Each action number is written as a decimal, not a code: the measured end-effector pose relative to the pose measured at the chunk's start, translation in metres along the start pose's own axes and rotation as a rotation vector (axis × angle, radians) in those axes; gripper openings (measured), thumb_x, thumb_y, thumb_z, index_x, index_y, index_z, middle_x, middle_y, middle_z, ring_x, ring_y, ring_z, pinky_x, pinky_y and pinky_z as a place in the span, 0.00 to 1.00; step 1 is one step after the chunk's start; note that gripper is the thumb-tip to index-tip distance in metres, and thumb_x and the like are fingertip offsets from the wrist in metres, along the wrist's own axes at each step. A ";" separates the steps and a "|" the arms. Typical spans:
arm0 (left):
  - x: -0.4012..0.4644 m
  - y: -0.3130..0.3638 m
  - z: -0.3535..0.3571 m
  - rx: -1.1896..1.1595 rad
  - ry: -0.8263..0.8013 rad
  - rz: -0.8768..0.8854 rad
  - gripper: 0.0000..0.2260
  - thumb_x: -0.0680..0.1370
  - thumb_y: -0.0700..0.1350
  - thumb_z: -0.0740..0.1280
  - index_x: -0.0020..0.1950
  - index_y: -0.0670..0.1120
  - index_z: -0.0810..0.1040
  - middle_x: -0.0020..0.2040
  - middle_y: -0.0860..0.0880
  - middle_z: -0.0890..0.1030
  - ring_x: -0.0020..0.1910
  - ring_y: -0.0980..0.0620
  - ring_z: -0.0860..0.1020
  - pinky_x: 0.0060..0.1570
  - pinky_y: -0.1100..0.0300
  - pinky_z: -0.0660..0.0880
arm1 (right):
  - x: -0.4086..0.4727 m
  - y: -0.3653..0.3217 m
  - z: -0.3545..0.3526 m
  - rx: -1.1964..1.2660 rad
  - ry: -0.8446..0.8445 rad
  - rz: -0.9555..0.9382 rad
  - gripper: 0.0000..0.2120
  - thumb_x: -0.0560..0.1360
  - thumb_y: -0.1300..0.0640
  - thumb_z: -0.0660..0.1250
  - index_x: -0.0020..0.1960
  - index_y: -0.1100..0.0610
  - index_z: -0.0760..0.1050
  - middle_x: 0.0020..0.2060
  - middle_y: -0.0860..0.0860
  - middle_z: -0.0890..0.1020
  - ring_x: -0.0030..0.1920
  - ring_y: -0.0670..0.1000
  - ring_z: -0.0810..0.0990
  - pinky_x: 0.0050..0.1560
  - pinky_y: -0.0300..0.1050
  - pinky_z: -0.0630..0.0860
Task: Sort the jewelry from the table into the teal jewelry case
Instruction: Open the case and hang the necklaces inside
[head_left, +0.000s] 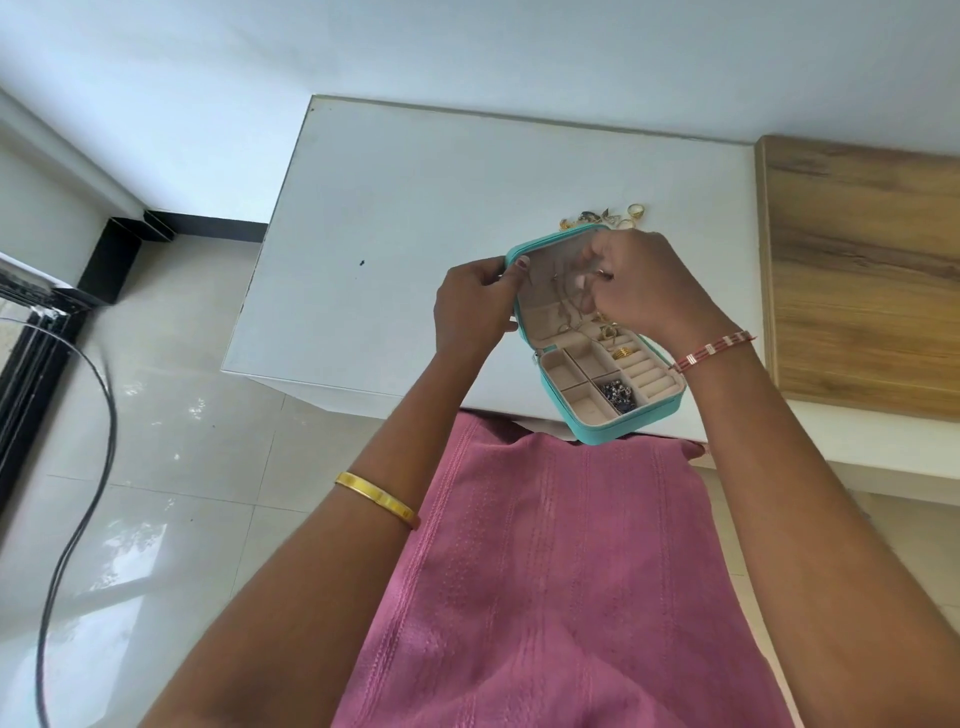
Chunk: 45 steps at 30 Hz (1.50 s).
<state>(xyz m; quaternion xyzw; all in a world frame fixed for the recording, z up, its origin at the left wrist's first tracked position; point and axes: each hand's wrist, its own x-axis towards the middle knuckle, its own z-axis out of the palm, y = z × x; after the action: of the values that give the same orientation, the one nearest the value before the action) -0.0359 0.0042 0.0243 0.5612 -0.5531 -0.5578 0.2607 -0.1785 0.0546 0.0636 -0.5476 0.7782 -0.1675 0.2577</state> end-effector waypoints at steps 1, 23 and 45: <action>0.000 0.000 0.000 0.002 0.000 0.001 0.11 0.78 0.47 0.65 0.55 0.43 0.81 0.45 0.44 0.83 0.37 0.46 0.80 0.42 0.51 0.81 | -0.001 0.001 -0.003 -0.012 -0.026 0.029 0.08 0.75 0.64 0.63 0.51 0.64 0.77 0.44 0.60 0.83 0.41 0.55 0.79 0.42 0.41 0.76; -0.006 0.003 0.003 0.048 -0.035 0.016 0.07 0.78 0.48 0.65 0.41 0.51 0.80 0.37 0.49 0.81 0.35 0.45 0.79 0.45 0.45 0.80 | -0.005 0.004 0.017 0.318 0.152 -0.039 0.05 0.70 0.65 0.70 0.46 0.59 0.79 0.34 0.48 0.80 0.27 0.34 0.74 0.35 0.22 0.68; -0.011 0.011 0.003 0.068 -0.046 0.077 0.10 0.78 0.47 0.64 0.49 0.44 0.83 0.38 0.44 0.81 0.38 0.46 0.76 0.43 0.42 0.76 | -0.004 0.003 0.037 0.143 0.604 -0.102 0.06 0.71 0.61 0.69 0.45 0.62 0.82 0.40 0.58 0.84 0.40 0.56 0.81 0.40 0.44 0.76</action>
<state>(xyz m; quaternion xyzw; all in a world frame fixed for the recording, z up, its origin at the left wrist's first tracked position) -0.0394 0.0128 0.0374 0.5350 -0.5987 -0.5409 0.2502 -0.1579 0.0604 0.0335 -0.4918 0.7775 -0.3895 0.0442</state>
